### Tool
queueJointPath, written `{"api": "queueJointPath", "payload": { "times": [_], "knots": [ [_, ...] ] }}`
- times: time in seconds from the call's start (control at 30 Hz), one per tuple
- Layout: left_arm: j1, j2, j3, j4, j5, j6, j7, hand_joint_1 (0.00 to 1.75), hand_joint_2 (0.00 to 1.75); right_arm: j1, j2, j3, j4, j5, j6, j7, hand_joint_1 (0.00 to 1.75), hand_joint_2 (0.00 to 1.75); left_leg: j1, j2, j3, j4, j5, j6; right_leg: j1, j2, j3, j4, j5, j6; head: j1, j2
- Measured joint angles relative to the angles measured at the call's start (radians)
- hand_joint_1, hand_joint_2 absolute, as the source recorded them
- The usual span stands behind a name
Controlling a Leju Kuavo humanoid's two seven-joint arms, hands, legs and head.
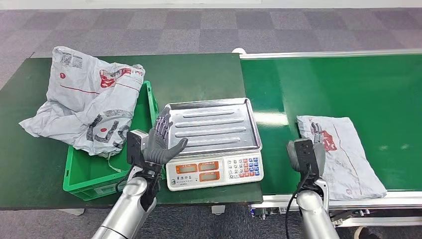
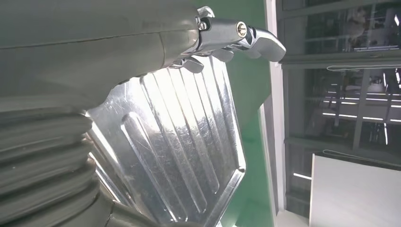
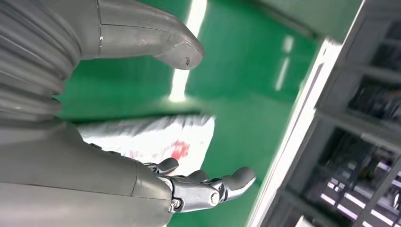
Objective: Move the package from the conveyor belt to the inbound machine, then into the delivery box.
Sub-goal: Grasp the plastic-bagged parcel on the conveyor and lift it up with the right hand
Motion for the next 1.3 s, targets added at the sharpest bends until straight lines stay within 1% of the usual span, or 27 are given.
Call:
{"api": "queueJointPath", "payload": {
  "times": [0.13, 0.3, 0.4, 0.57, 0.77, 0.97, 1.13, 1.23, 1.3],
  "knots": [
    [0.006, 0.001, 0.003, -0.008, 0.000, 0.000, 0.000, 0.00, 1.75, 0.004, -0.004, -0.028, 0.001, 0.025, -0.013, 0.010, 0.00, 1.75, 0.000, 0.000, 0.000, 0.000, 0.000, 0.000, 0.000, 0.000, 0.000, 0.000, 0.000, 0.000, 0.000, 0.000],
    [0.018, 0.001, 0.007, -0.024, -0.001, 0.000, 0.004, 0.00, 1.75, -0.007, -0.008, -0.072, 0.036, 0.159, -0.090, 0.067, 0.00, 1.75, 0.000, 0.000, 0.000, 0.000, 0.000, 0.000, 0.000, 0.000, 0.000, 0.000, 0.000, 0.000, 0.000, 0.000],
    [0.024, 0.000, 0.008, -0.035, -0.004, -0.005, 0.012, 0.00, 1.75, -0.033, -0.019, -0.120, 0.114, 0.207, -0.121, 0.087, 0.00, 1.75, 0.000, 0.000, 0.000, 0.000, 0.000, 0.000, -0.001, 0.000, 0.000, 0.000, 0.000, 0.000, 0.000, 0.000],
    [0.025, -0.002, 0.008, -0.040, -0.013, -0.011, 0.020, 0.00, 1.75, -0.067, -0.039, -0.192, 0.258, 0.255, -0.169, 0.080, 0.00, 1.75, 0.000, -0.001, 0.000, 0.000, 0.000, 0.000, -0.001, -0.001, 0.001, 0.000, 0.000, 0.000, 0.000, 0.000],
    [0.025, -0.003, 0.008, -0.040, -0.014, -0.012, 0.020, 0.00, 1.75, -0.081, -0.045, -0.216, 0.329, 0.270, -0.177, 0.083, 0.00, 1.75, 0.000, 0.000, 0.000, 0.000, 0.000, 0.000, 0.000, 0.000, 0.000, 0.000, 0.000, 0.000, 0.000, 0.000],
    [0.025, -0.003, 0.022, -0.042, -0.014, -0.014, 0.011, 0.00, 1.75, -0.098, -0.048, -0.233, 0.372, 0.323, -0.196, 0.108, 0.00, 1.75, 0.000, 0.000, 0.000, 0.000, 0.000, 0.000, 0.000, 0.000, 0.000, 0.000, 0.000, 0.000, 0.000, 0.000],
    [0.024, -0.003, 0.026, -0.046, -0.019, -0.020, 0.007, 0.00, 1.75, -0.110, -0.052, -0.248, 0.395, 0.342, -0.176, 0.133, 0.00, 1.75, 0.000, 0.000, 0.000, 0.000, 0.000, 0.000, -0.001, 0.000, 0.000, 0.000, 0.000, 0.000, 0.000, 0.000],
    [0.023, -0.004, 0.026, -0.047, -0.019, -0.020, 0.007, 0.00, 1.75, -0.118, -0.060, -0.251, 0.426, 0.375, -0.167, 0.169, 0.00, 1.75, 0.000, 0.000, 0.000, 0.000, 0.000, 0.000, -0.001, 0.000, 0.000, 0.000, 0.000, 0.000, 0.000, 0.000],
    [0.022, -0.004, 0.026, -0.047, -0.018, -0.021, 0.007, 0.00, 1.75, -0.125, -0.068, -0.251, 0.466, 0.426, -0.160, 0.215, 0.00, 1.75, 0.000, 0.000, 0.000, 0.000, 0.000, 0.000, -0.001, 0.000, 0.000, 0.000, 0.000, 0.000, 0.000, 0.000]
  ]
}}
